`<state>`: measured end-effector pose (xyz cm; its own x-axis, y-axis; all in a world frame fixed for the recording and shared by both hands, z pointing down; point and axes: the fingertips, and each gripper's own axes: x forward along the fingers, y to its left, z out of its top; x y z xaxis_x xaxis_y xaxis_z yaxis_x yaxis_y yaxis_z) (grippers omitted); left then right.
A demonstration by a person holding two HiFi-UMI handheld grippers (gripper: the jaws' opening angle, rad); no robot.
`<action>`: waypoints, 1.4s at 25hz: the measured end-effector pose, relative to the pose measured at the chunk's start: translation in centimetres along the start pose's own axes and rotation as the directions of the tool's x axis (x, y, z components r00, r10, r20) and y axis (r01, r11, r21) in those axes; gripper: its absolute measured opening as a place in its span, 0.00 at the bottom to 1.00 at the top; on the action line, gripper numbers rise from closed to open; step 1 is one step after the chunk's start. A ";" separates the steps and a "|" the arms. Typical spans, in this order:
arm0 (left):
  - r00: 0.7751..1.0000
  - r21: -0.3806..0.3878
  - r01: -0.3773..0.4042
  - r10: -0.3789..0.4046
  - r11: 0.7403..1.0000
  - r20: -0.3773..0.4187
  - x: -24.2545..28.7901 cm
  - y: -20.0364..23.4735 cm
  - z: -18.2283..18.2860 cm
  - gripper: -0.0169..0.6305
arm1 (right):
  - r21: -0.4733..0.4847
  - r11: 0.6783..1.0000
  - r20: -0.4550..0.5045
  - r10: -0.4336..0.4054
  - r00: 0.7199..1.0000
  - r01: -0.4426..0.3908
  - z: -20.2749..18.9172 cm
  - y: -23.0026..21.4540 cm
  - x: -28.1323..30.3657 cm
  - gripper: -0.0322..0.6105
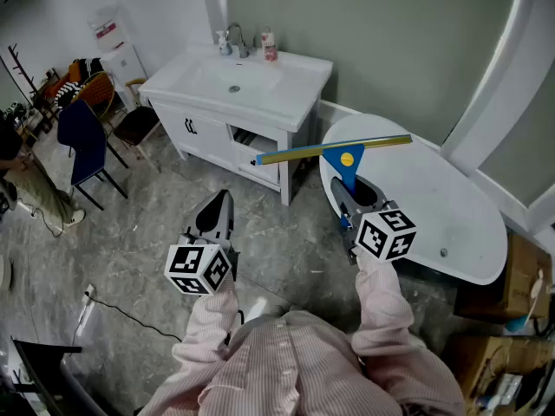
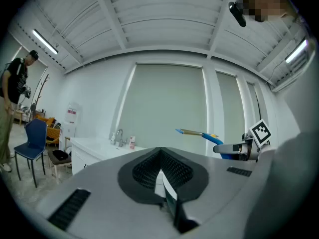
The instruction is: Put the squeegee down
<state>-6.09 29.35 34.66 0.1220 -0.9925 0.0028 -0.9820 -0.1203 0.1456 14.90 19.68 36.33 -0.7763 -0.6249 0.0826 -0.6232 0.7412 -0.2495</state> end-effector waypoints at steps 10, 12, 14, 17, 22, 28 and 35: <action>1.000 0.003 -0.005 0.005 1.000 0.000 0.6 -1.3 0.1 0.03 | -0.033 0.999 -0.009 0.000 1.000 0.000 0.2 -0.7 -0.9 0.25; 1.000 0.003 -0.007 0.007 1.000 -0.002 0.9 -1.5 0.0 0.03 | -0.035 0.999 -0.010 0.012 1.000 -0.012 0.3 -1.0 -1.0 0.25; 1.000 0.005 -0.008 0.008 1.000 -0.007 1.2 -1.8 -0.2 0.03 | -0.030 0.999 -0.011 0.029 1.000 -0.029 0.4 -1.2 -1.1 0.25; 1.000 0.010 -0.014 0.015 1.000 -0.005 1.4 -2.3 -0.3 0.03 | -0.038 0.999 -0.014 0.027 1.000 -0.028 0.3 -2.1 -1.2 0.25; 1.000 -0.001 -0.022 0.022 1.000 -0.012 2.0 -3.0 -1.0 0.03 | -0.005 1.000 -0.009 0.031 0.999 -0.031 0.4 -3.1 -0.2 0.25; 0.999 -0.005 -0.037 0.037 0.999 -0.012 4.1 -1.6 -1.0 0.03 | -0.061 0.998 -0.051 0.031 0.998 -0.034 -0.4 -4.1 2.0 0.25; 1.000 -0.017 -0.007 0.006 1.000 -0.026 9.0 0.4 -1.7 0.03 | -0.045 0.999 -0.062 0.012 0.998 -0.015 -0.4 -6.7 5.9 0.25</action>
<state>-5.14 20.42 36.39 0.1197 -0.9924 0.0296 -0.9802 -0.1134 0.1621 14.45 11.06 38.86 -0.7882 -0.5996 0.1390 -0.6152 0.7607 -0.2070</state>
